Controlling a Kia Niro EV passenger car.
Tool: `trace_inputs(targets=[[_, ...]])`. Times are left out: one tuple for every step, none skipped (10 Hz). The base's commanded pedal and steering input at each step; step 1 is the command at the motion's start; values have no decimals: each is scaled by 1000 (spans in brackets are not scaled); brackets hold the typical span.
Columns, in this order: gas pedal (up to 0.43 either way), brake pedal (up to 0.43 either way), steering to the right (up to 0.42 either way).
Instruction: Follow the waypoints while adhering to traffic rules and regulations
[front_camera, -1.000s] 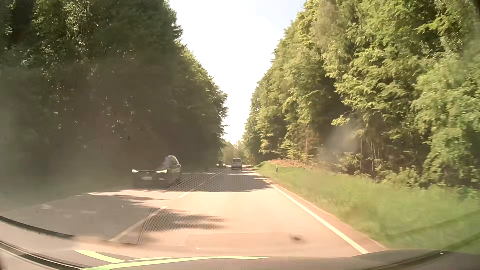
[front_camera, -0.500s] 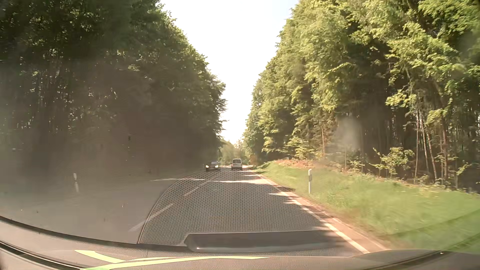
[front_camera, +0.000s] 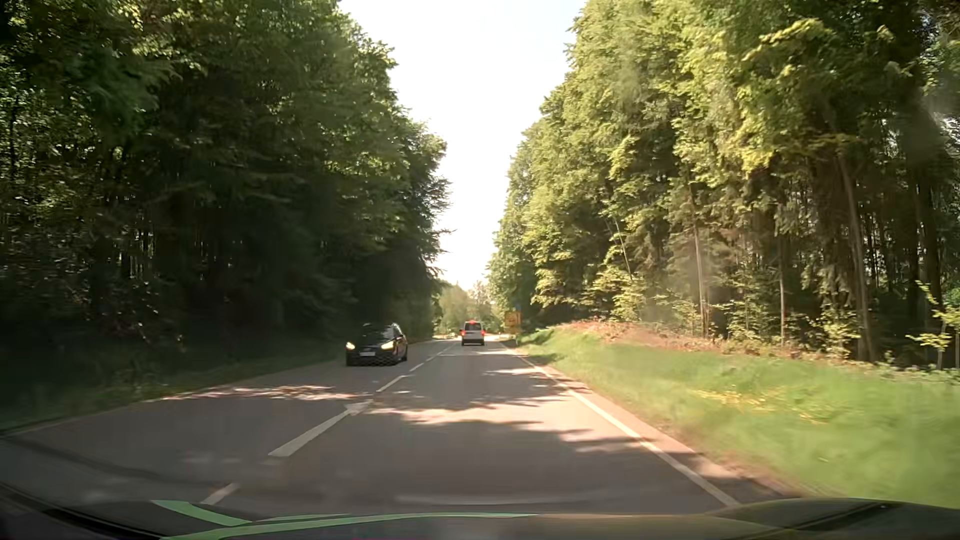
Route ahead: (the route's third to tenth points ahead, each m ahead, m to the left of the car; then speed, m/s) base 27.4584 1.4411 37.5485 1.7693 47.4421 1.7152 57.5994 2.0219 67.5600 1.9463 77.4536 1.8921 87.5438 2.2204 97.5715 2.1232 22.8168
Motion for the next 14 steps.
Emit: trace_inputs(targets=[[0, 0, -3], [0, 0, -3], [0, 0, -3], [0, 0, -3], [0, 0, -3], [0, 0, -3], [0, 30, -3], [0, 55, -3], [0, 79, -3], [0, 91, -3], [0, 110, -3], [0, 122, -2], [0, 128, -2], [0, 152, -1]])
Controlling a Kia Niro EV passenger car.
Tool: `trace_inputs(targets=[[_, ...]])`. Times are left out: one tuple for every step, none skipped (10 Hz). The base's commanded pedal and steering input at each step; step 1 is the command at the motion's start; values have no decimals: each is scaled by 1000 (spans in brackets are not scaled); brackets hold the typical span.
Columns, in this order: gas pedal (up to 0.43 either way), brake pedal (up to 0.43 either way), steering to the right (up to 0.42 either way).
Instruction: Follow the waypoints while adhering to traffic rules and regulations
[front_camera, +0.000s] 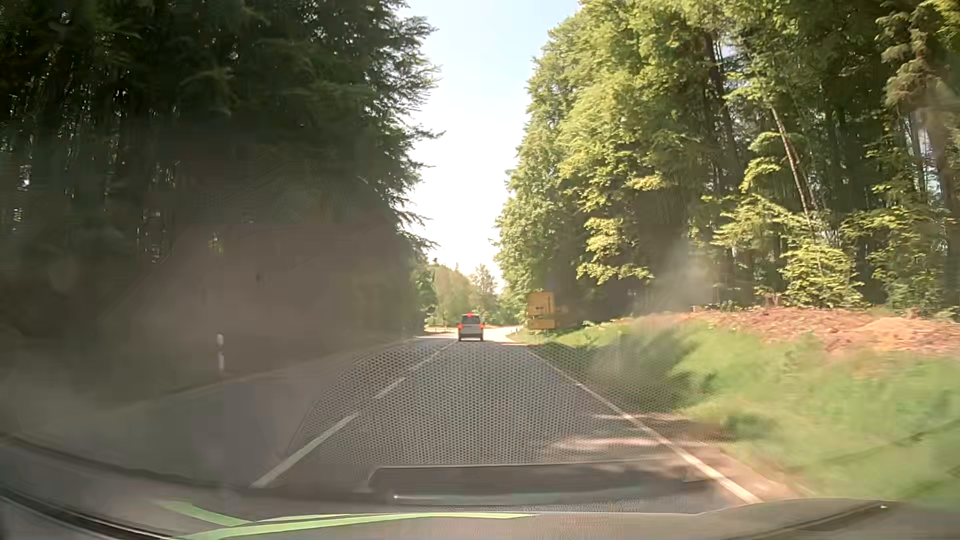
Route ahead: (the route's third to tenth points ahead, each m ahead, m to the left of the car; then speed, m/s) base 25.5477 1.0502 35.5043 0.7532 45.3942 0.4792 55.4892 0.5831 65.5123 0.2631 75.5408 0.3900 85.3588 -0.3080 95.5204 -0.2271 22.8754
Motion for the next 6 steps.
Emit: trace_inputs(targets=[[0, 152, -1], [0, 152, -1], [0, 152, -1], [0, 152, -1], [0, 165, -1], [0, 165, -1]])
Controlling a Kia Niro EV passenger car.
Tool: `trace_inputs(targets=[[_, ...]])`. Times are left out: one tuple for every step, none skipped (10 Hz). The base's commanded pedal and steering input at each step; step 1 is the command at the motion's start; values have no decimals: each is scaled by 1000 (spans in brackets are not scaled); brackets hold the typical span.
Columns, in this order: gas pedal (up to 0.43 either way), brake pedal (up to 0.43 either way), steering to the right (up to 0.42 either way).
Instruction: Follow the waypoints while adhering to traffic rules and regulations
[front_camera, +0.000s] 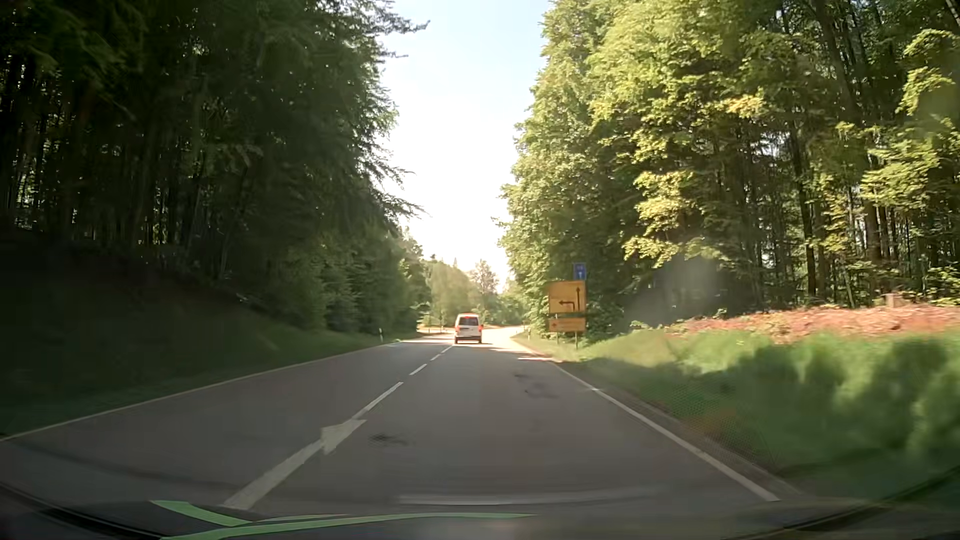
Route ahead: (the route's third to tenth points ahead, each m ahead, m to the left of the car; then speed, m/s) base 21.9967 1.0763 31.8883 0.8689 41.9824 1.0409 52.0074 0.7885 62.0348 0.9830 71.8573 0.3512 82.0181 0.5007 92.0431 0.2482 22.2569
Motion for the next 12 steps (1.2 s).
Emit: trace_inputs(targets=[[0, 165, -1], [0, 171, -1], [0, 177, -1], [0, 171, -1], [0, 171, -1], [0, 165, -1], [0, 146, -1], [0, 140, -1], [0, 134, -2], [0, 134, -2], [0, 134, -1], [0, 140, -1]])
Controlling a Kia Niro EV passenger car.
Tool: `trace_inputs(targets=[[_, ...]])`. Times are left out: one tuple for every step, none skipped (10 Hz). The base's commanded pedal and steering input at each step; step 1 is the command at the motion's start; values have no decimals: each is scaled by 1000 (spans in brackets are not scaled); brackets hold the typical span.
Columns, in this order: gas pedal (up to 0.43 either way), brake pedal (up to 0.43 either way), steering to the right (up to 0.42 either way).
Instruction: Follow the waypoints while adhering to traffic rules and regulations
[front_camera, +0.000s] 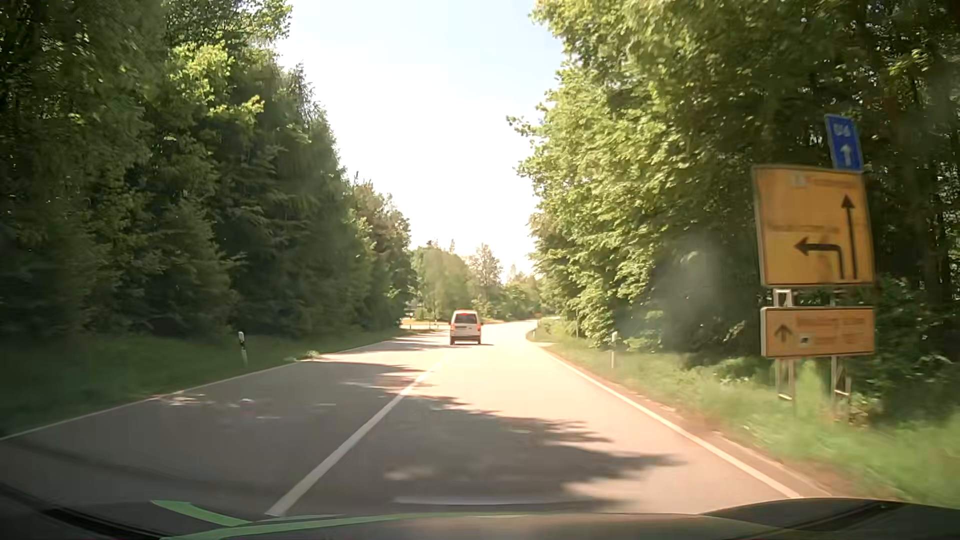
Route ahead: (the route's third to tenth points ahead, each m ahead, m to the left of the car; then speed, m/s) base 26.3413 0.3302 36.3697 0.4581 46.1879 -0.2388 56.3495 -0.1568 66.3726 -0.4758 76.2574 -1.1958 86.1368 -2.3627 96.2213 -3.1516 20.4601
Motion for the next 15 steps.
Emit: trace_inputs(targets=[[0, 146, -2], [0, 152, -1], [0, 171, 1], [0, 177, 3], [0, 171, 6], [0, 171, 7], [0, 171, 7], [0, 177, 7], [0, 177, 7], [0, 183, 7], [0, 189, 7], [0, 195, 7], [0, 213, 5], [0, 226, 4], [0, 232, 0]])
